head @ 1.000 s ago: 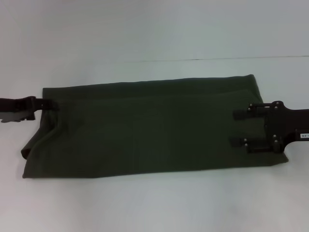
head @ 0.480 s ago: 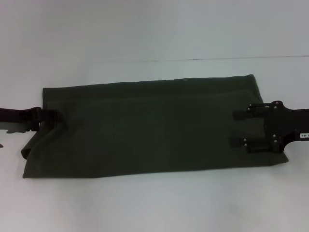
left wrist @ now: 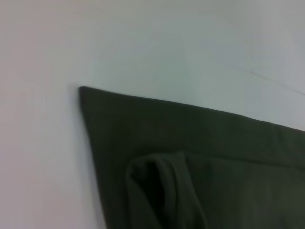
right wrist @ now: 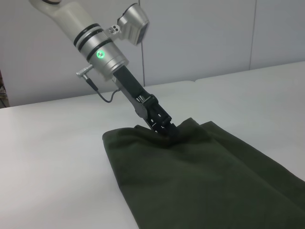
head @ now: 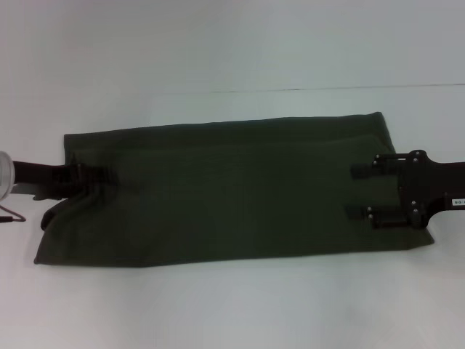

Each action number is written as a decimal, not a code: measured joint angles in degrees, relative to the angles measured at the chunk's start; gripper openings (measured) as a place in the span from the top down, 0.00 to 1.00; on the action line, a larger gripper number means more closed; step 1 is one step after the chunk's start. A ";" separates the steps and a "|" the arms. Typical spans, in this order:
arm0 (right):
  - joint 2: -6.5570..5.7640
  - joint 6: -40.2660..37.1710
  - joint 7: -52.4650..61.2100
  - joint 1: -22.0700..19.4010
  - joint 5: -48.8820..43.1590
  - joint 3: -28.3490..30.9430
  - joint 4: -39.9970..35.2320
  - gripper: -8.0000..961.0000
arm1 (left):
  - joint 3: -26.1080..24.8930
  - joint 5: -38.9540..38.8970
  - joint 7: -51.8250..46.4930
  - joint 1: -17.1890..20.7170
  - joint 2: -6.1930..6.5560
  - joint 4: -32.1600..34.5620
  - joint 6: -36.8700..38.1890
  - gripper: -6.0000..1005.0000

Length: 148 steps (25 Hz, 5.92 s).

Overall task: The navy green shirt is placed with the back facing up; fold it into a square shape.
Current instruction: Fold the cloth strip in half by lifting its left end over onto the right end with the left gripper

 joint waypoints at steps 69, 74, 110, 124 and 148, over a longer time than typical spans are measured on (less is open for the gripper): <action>0.27 0.15 1.49 1.16 -0.09 -0.16 -0.75 0.20 | 2.28 1.20 -1.53 0.94 0.13 -1.55 -9.67 0.13; 0.27 0.17 1.49 1.21 -0.10 -0.16 -0.75 0.20 | 2.76 1.20 -1.61 0.79 0.12 -1.65 -9.25 0.13; 0.34 0.44 1.49 1.43 -0.09 -0.87 -0.75 0.20 | 2.78 0.98 -1.94 -0.18 0.65 -1.39 -4.12 0.13; 0.35 0.44 1.49 1.42 -0.09 -0.86 -0.75 0.20 | 2.90 1.11 -1.87 -0.36 0.65 -1.63 -4.49 0.13; 0.36 0.62 1.44 1.42 -0.09 -0.86 -0.75 0.20 | 4.44 2.57 -2.28 -0.65 0.69 -2.62 -5.89 0.66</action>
